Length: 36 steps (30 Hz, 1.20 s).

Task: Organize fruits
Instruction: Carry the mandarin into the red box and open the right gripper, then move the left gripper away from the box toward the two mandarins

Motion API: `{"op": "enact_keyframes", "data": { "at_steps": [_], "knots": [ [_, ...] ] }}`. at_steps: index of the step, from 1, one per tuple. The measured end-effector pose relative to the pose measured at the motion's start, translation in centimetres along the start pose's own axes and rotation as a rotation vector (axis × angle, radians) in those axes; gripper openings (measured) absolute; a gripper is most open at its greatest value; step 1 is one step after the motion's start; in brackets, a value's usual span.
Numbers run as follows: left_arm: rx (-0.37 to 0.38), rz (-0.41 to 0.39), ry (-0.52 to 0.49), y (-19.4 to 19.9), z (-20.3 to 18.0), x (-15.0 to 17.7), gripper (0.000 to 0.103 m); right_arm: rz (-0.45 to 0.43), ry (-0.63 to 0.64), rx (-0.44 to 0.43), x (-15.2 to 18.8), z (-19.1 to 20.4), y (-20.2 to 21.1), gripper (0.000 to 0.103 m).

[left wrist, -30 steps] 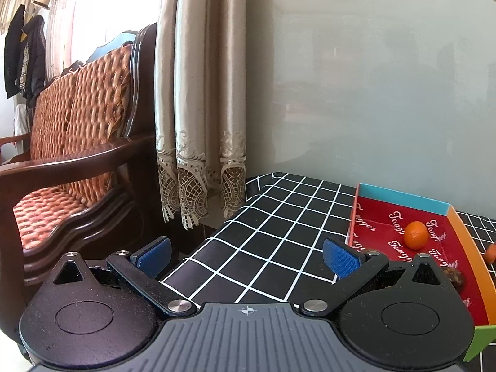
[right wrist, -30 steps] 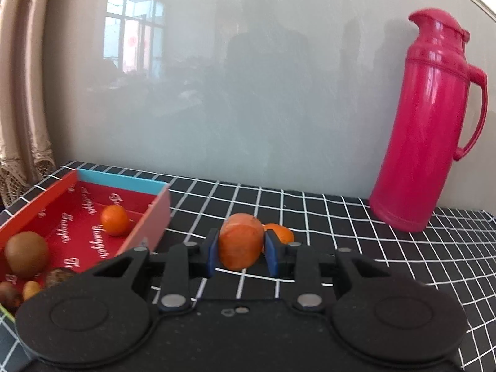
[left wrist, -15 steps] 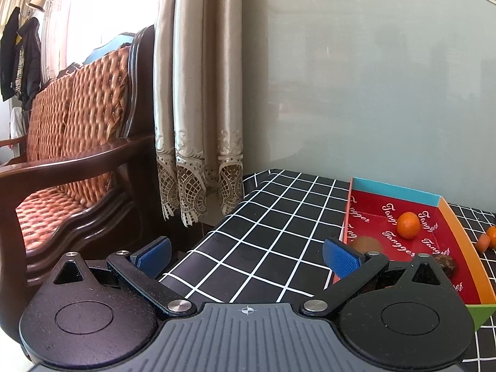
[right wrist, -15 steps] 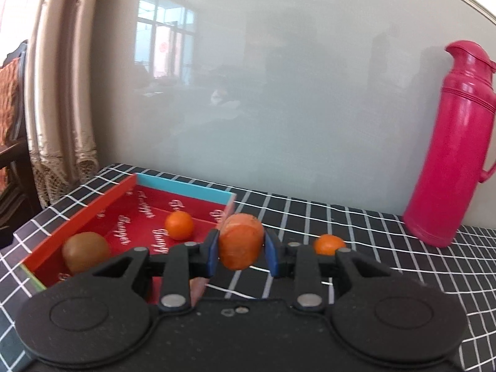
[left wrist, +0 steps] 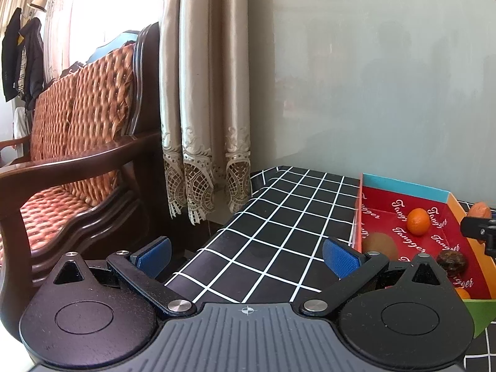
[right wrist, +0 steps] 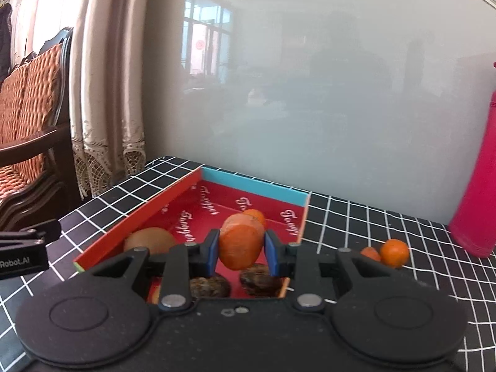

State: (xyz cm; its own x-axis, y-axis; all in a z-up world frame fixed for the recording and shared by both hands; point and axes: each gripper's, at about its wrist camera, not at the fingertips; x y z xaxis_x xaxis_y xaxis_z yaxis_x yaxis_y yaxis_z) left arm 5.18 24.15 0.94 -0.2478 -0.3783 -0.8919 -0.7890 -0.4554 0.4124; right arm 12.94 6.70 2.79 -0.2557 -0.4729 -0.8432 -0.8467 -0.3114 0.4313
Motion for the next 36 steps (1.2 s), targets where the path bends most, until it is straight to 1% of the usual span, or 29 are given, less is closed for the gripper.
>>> {"op": "enact_keyframes", "data": {
  "at_steps": [2, 5, 12, 19, 21, 22, 23, 25, 27, 29, 33, 36],
  "knots": [
    [0.0, 0.003, 0.002, -0.1, 0.1, 0.0, 0.103, 0.0, 0.008, 0.018, 0.2, 0.1, 0.0, 0.037],
    [0.003, 0.003, 0.002, 0.0, 0.1, -0.1, 0.103, -0.011, -0.014, 0.039, 0.2, -0.5, 0.4, 0.044],
    [0.014, 0.001, -0.001, 0.1, -0.4, -0.1, 0.103, -0.041, -0.069, 0.099, 0.6, -3.0, 1.1, 0.047],
    [0.024, -0.002, -0.01, 0.4, -1.4, 0.1, 0.103, -0.025, -0.119, 0.156, 1.9, -6.3, 1.7, 0.051],
    [0.03, -0.001, -0.012, 0.5, -1.8, 0.2, 0.103, -0.021, -0.133, 0.176, 2.4, -7.4, 2.0, 0.055],
    [0.032, -0.003, -0.014, 0.5, -2.0, 0.2, 0.103, -0.019, -0.14, 0.188, 2.6, -8.0, 2.1, 0.059],
    [0.036, -0.002, -0.015, 0.6, -2.2, 0.3, 0.103, -0.019, -0.147, 0.205, 2.9, -8.6, 2.4, 0.066],
    [0.047, -0.004, -0.017, 0.8, -2.7, 0.3, 0.103, -0.022, -0.158, 0.245, 3.5, -9.7, 2.9, 0.076],
    [0.058, -0.006, -0.021, 0.9, -3.3, 0.4, 0.103, -0.024, -0.174, 0.281, 4.1, -10.9, 3.4, 0.079],
    [0.07, -0.005, -0.028, 1.1, -4.0, 0.6, 0.103, -0.024, -0.208, 0.304, 4.9, -12.4, 3.8, 0.084],
    [0.101, -0.013, -0.03, 1.6, -5.6, 0.9, 0.103, -0.024, -0.325, 0.328, 6.8, -15.5, 4.6, 0.086],
    [0.131, -0.021, -0.043, 2.1, -7.3, 1.3, 0.103, -0.016, -0.4, 0.328, 8.2, -17.5, 5.0, 0.087]
  ]
}}
Point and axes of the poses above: each gripper's, at about its wrist camera, not at the fingertips, and y roughly against the way its jaws point, z to its left, x to its underside, and after that the axes turned 14 degrees about y, right-handed
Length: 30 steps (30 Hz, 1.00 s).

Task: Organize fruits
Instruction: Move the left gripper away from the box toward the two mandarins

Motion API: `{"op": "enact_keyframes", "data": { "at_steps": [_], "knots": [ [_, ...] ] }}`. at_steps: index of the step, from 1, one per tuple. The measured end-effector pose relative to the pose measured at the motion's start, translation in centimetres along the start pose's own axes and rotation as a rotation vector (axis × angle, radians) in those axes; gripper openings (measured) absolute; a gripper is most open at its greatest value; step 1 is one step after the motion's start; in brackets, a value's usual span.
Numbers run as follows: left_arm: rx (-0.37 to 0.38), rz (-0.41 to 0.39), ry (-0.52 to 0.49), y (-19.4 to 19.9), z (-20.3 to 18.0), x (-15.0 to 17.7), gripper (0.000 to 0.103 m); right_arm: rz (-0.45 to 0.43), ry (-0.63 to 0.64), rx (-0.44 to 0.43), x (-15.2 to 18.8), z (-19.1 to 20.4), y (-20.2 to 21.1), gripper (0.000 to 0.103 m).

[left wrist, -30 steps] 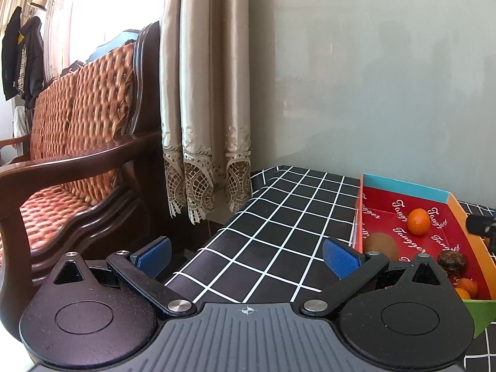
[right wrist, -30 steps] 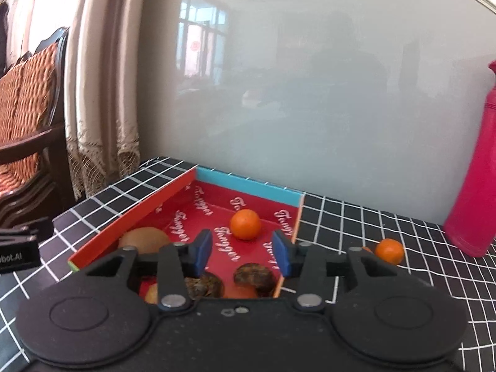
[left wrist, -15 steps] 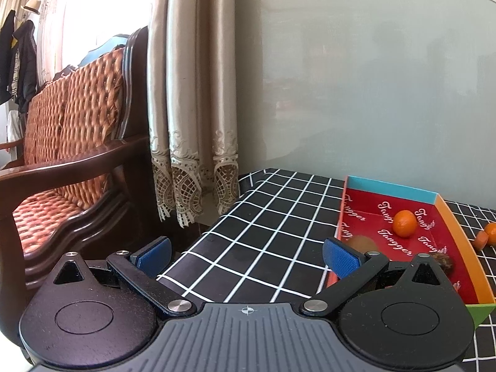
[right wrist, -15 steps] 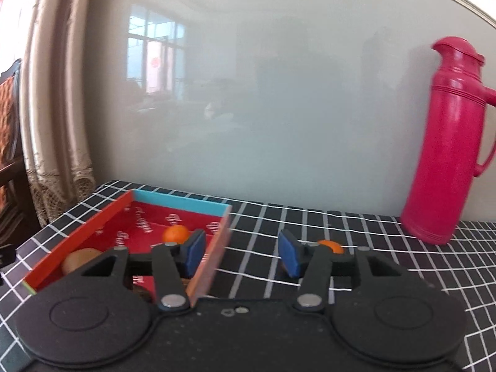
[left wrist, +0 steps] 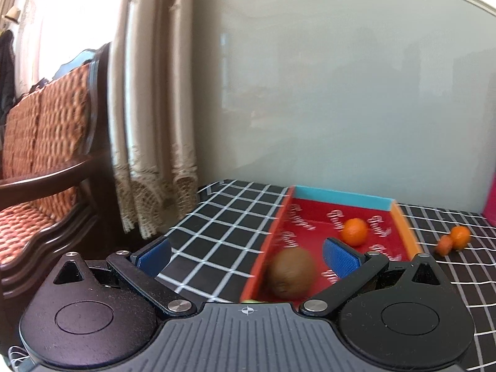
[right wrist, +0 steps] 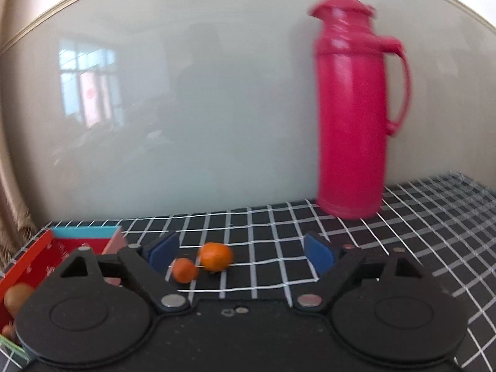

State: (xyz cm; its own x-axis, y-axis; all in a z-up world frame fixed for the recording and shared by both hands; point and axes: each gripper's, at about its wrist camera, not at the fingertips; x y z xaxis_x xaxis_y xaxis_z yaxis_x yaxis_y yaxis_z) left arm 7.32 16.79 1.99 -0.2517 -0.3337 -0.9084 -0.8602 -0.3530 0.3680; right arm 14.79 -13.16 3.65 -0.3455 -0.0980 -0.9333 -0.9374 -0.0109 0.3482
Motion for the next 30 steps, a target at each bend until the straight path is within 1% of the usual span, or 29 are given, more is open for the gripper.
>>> {"op": "enact_keyframes", "data": {
  "at_steps": [2, 7, 11, 17, 18, 20, 25, 30],
  "knots": [
    [0.021, 0.003, -0.016, 0.1, -1.4, 0.3, 0.103, 0.007, -0.024, 0.006, 0.4, -1.3, 0.0, 0.088],
    [0.082, 0.014, -0.052, 0.3, -4.9, 1.3, 0.103, 0.02, -0.016, 0.038, 1.5, -3.4, 0.0, 0.089],
    [0.148, 0.04, -0.074, 0.5, -7.6, 2.1, 0.103, 0.027, -0.017, 0.067, 2.1, -5.2, 0.0, 0.089],
    [0.233, 0.053, -0.123, 0.4, -11.6, 3.2, 0.103, 0.051, -0.041, 0.1, 3.2, -7.9, -0.3, 0.089],
    [0.246, 0.064, -0.126, 0.3, -12.3, 3.4, 0.103, 0.044, -0.045, 0.105, 3.3, -8.3, -0.3, 0.089],
    [0.265, 0.068, -0.13, 0.2, -13.4, 4.0, 0.103, 0.036, -0.046, 0.119, 3.6, -8.9, -0.4, 0.089],
    [0.303, 0.085, -0.146, -0.6, -16.4, 4.9, 0.103, 0.059, -0.033, 0.145, 4.4, -10.1, -1.4, 0.089],
    [0.339, 0.109, -0.181, -1.8, -19.5, 6.0, 0.103, 0.058, -0.04, 0.171, 4.4, -11.8, -2.4, 0.089]
  ]
}}
Point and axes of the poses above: each gripper's, at about its wrist camera, not at the fingertips, and y roughly against the way its jaws point, z to its left, x to its underside, and after that the axes turned 14 degrees about y, right-handed
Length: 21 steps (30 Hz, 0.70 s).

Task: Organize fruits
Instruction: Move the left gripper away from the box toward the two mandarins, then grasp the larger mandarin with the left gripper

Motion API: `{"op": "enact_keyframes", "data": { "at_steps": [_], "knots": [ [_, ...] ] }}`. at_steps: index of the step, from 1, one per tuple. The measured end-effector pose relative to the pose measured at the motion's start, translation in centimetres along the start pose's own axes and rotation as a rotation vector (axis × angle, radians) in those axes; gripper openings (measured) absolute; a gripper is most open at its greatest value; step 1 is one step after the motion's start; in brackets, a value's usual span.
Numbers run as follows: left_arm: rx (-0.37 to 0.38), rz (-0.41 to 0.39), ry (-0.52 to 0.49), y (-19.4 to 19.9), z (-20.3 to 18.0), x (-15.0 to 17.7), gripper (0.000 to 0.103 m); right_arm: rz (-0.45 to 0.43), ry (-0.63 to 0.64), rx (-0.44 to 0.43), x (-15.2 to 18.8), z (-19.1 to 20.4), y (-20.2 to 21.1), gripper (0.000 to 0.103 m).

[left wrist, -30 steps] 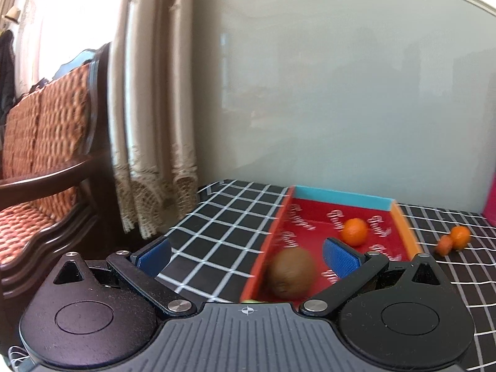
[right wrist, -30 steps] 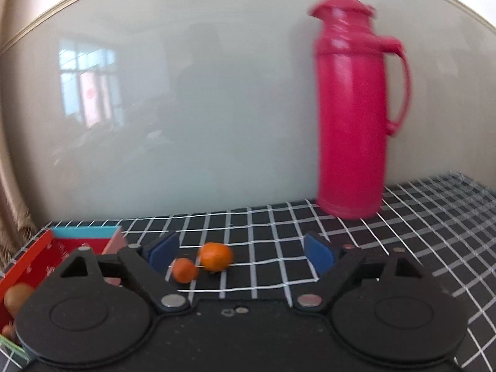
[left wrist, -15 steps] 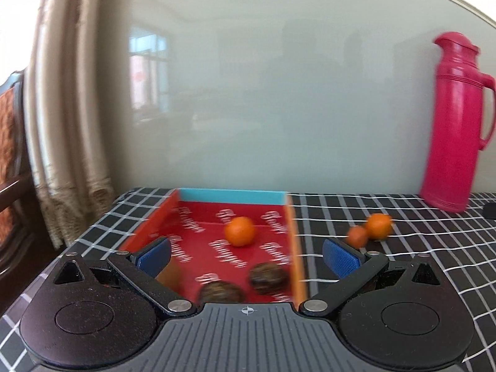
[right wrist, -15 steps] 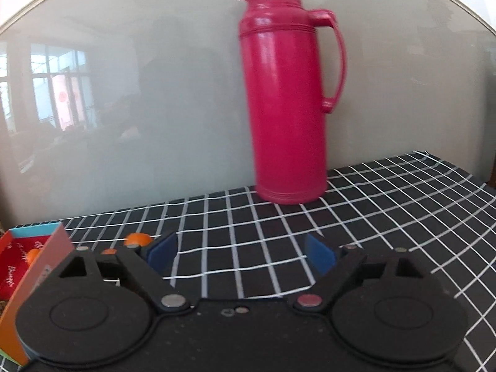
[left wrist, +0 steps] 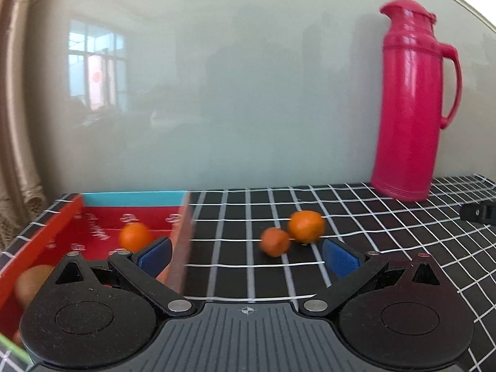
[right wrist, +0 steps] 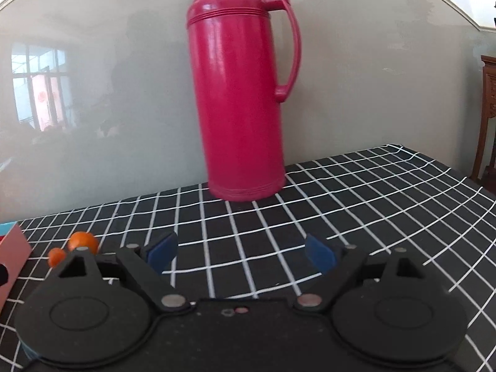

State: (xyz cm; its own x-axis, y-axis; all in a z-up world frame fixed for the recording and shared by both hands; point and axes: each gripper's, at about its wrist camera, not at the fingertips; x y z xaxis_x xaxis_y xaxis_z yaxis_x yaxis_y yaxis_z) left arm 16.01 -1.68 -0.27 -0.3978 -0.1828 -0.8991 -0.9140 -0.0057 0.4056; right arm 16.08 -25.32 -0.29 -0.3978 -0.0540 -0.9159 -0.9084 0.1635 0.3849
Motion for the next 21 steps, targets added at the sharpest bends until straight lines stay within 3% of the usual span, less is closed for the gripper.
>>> {"op": "enact_keyframes", "data": {
  "at_steps": [12, 21],
  "knots": [
    [0.023, 0.024, -0.051, -4.0, -4.2, -0.2, 0.103, 0.019, -0.042, 0.069, -0.4, -2.4, -3.7, 0.089],
    [0.023, 0.029, -0.085, -6.4, -5.9, -0.3, 0.102, 0.002, 0.046, 0.081, -1.1, -1.0, -4.4, 0.089]
  ]
}}
Point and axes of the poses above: each gripper's, at about its wrist camera, not at the fingertips, and y roughly against the way its jaws point, z to its left, x to its underside, and after that the axes turned 14 degrees about y, right-handed
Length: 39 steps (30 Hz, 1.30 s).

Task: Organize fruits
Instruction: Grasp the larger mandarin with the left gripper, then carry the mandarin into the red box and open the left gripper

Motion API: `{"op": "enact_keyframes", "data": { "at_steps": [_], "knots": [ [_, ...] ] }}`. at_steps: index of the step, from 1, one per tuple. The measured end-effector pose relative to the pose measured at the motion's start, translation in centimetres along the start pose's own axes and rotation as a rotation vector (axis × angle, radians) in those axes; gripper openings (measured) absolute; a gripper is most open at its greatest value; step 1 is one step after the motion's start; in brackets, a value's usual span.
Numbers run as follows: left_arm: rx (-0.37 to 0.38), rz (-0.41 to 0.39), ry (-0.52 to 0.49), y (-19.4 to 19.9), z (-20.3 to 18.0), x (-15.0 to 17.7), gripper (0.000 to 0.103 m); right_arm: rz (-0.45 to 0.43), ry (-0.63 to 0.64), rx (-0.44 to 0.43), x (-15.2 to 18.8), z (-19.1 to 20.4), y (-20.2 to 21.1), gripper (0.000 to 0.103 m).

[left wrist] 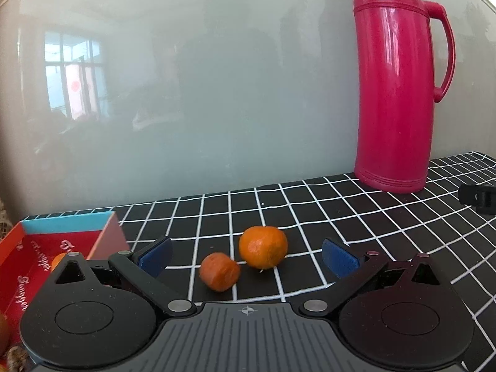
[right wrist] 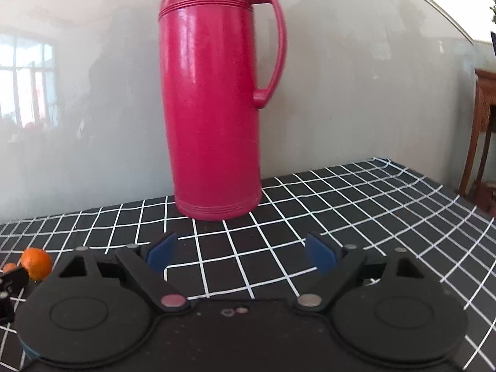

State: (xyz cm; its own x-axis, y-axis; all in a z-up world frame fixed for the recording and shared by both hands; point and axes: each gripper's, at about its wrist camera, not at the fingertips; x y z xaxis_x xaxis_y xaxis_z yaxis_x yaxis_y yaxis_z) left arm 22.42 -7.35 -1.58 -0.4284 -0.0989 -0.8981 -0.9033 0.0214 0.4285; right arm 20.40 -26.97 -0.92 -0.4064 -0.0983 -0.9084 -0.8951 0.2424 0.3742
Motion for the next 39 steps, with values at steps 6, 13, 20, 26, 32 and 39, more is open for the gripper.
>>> {"op": "enact_keyframes", "data": {
  "at_steps": [6, 13, 20, 26, 32, 39],
  "knots": [
    [-0.02, 0.024, -0.04, -2.4, -1.0, -0.2, 0.084, 0.016, -0.013, -0.005, 0.0, -0.3, -0.7, 0.089],
    [-0.017, 0.054, -0.042, -4.1, -1.4, -0.2, 0.082, 0.024, -0.004, 0.002, 0.0, -0.4, -1.5, 0.089],
    [-0.03, 0.093, -0.081, -5.6, -2.5, -0.4, 0.045, 0.031, -0.027, 0.016, 0.2, -1.4, -1.4, 0.09],
    [-0.017, 0.098, -0.058, -5.6, -2.4, -0.6, 0.044, 0.034, -0.029, 0.018, 0.3, -1.7, -1.4, 0.091],
    [-0.005, 0.098, -0.039, -3.8, -1.6, -0.3, 0.044, 0.035, -0.04, 0.017, 0.2, -1.7, -1.2, 0.091],
    [0.0, 0.068, -0.052, 0.4, -0.4, -0.3, 0.044, 0.033, -0.065, -0.024, 0.2, -1.0, -0.3, 0.09]
  ]
}}
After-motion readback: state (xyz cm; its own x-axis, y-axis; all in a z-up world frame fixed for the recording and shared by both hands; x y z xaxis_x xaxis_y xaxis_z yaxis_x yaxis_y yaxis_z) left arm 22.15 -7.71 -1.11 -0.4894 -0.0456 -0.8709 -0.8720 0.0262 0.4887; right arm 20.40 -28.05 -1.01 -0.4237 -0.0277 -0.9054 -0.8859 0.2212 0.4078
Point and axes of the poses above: each gripper's, at about its wrist camera, not at the fingertips, and y roughly against the way its jaws point, z to its left, x to its underside, and after that the axes turned 14 degrees about y, right-handed
